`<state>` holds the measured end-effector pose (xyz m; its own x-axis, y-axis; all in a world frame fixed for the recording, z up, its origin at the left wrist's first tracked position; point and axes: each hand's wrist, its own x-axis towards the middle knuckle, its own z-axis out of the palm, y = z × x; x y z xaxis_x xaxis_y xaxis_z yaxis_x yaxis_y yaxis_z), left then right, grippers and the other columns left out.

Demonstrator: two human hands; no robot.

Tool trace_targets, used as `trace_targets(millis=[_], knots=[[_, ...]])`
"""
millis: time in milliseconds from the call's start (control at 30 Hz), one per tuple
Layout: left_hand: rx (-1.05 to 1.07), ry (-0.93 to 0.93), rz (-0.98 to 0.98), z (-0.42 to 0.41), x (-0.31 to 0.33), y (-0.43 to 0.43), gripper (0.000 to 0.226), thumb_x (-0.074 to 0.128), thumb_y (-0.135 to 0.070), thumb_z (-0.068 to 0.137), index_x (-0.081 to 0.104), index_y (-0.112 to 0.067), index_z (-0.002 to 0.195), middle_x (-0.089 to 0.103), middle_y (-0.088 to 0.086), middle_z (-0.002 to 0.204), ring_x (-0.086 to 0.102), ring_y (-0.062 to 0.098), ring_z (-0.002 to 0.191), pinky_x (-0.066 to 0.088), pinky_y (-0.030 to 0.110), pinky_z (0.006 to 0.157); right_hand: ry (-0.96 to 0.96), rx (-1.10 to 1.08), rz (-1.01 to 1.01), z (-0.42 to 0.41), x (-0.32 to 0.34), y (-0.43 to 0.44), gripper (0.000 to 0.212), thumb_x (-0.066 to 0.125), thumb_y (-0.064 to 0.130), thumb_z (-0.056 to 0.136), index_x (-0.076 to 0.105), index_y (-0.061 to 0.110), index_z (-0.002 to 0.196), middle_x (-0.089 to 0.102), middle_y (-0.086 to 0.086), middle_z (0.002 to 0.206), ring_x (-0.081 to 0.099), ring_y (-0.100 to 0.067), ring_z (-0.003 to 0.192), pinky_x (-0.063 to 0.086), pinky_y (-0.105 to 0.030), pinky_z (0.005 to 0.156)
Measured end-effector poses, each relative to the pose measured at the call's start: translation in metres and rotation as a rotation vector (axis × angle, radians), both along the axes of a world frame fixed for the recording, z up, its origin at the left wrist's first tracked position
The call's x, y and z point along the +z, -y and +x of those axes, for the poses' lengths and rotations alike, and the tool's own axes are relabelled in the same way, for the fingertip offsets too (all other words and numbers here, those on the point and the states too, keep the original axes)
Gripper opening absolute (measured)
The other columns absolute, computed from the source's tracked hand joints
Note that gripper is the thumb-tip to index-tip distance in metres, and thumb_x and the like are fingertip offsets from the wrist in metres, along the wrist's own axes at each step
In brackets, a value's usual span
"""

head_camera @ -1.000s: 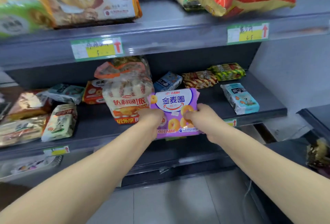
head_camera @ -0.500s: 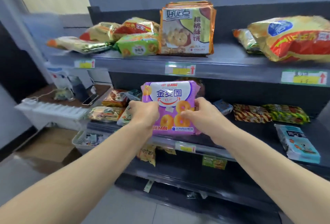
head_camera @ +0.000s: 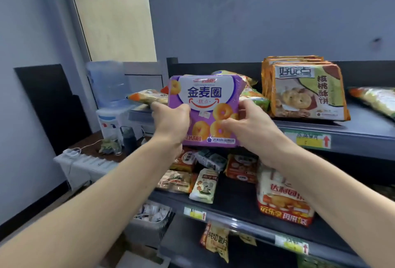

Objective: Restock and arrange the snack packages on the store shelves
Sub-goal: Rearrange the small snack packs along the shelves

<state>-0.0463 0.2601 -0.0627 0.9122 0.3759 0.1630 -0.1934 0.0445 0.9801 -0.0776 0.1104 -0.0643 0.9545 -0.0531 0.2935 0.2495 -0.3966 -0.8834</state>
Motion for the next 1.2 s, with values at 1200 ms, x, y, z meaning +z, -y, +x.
trace_targets(millis=[1200], knots=[[-0.279,0.242,0.204,0.281,0.084,-0.125,0.028,0.059,-0.009,0.091,0.038,-0.015,0.108,0.058,-0.001,0.095,0.062,0.011,0.075,0.052,0.021,0.052,0.006,-0.058,0.099,0.265,0.093,-0.116,0.048,0.061,0.009,0.088,0.042,0.024,0.129,0.060,0.000,0.115,0.062,-0.019,0.104,0.055,-0.026,0.075]])
